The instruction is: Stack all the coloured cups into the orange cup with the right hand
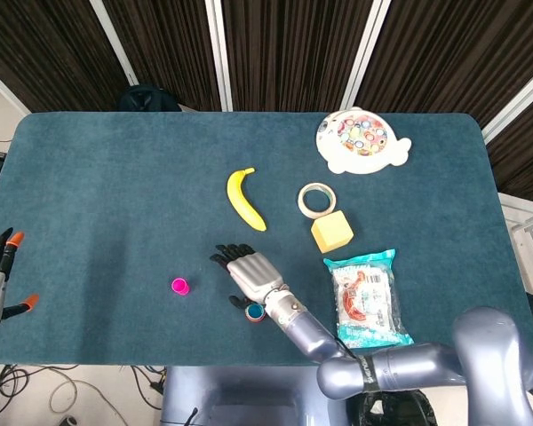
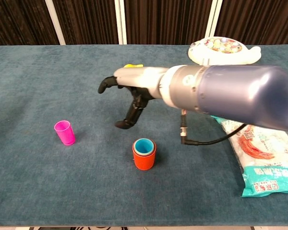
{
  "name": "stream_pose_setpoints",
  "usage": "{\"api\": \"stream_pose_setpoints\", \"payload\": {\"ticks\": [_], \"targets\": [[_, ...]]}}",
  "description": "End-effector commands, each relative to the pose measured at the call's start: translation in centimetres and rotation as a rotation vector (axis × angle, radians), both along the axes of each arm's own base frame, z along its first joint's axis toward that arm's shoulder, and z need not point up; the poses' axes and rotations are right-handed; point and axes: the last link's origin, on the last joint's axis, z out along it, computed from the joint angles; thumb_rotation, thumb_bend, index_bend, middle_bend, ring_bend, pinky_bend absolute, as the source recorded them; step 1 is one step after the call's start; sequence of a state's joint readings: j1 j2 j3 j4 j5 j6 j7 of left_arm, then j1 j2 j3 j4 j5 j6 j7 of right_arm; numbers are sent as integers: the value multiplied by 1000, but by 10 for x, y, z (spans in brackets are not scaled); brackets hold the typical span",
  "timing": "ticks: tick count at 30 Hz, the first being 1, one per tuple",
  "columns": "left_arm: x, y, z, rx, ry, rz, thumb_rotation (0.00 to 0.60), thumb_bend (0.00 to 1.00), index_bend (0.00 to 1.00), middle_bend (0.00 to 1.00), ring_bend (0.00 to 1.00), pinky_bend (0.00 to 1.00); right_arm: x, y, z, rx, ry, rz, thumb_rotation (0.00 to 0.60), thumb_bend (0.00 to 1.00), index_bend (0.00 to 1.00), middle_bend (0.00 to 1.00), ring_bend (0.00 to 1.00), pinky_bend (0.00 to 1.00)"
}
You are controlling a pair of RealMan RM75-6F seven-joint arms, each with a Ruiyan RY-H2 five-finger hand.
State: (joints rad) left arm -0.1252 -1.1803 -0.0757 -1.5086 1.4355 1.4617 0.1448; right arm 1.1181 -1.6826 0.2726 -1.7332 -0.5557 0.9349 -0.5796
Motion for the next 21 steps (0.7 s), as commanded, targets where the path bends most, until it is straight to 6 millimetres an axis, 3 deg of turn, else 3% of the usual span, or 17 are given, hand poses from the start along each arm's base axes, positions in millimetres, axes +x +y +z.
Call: {"api": "stream_pose_setpoints", "payload": {"ticks": [1, 11, 21], "targets": [[0, 0, -2, -9, -4, 0, 600, 0, 0, 0, 0, 52, 13, 2, -12, 10, -5, 9, 600, 416, 159, 0, 36, 87], [-3, 3, -1, -19, -18, 9, 600, 0, 0, 0, 0, 52, 40, 10, -33, 9, -19, 31, 600, 416, 220, 0, 36, 87], [-4, 4, 2, -12, -30, 11, 600, 0, 0, 0, 0, 52, 49, 9, -51, -1, -21, 13, 600, 416, 256, 0, 36, 87]]}}
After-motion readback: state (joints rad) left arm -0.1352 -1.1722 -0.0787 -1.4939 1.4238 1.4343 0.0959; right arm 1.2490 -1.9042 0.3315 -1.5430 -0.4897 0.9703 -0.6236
